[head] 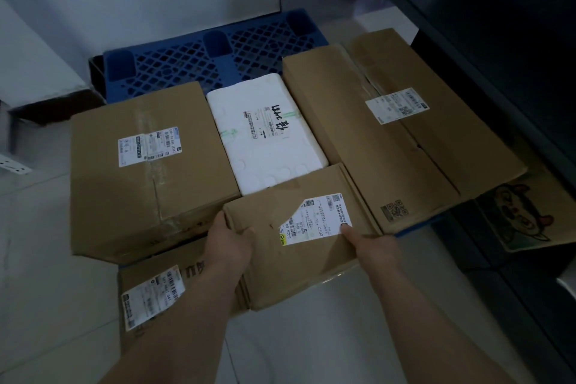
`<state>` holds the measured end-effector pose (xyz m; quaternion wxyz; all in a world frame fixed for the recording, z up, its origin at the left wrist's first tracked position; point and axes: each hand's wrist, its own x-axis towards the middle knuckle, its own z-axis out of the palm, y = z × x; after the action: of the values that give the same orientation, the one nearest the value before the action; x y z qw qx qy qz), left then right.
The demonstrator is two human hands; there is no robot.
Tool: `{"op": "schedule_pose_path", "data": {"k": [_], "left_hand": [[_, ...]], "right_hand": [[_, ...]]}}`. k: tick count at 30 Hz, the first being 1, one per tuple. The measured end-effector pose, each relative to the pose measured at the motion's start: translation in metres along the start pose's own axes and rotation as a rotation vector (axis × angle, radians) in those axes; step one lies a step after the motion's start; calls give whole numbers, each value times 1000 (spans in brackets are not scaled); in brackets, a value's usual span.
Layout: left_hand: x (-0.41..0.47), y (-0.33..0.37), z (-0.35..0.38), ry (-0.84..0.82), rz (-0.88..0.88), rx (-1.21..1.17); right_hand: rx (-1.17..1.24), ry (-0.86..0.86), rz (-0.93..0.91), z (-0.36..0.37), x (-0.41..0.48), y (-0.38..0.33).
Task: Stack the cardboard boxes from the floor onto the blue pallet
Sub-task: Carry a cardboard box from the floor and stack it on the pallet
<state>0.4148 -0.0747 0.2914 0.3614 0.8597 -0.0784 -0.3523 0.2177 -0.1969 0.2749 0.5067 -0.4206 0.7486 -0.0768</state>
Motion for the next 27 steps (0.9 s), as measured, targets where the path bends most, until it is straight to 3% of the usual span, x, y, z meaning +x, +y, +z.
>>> {"op": "schedule_pose_path", "data": {"k": [13,18,27], "left_hand": [[-13,7,-5,-26,-18,85],[-27,20,-22,-36,52,134],[-89,81,-70,-245,235,251]], "right_hand": [[-155,91,-94,-2,-24,0],[-220,106,-134,-14,-48,-11],[-177,204,-237,-69,-164,-38]]}}
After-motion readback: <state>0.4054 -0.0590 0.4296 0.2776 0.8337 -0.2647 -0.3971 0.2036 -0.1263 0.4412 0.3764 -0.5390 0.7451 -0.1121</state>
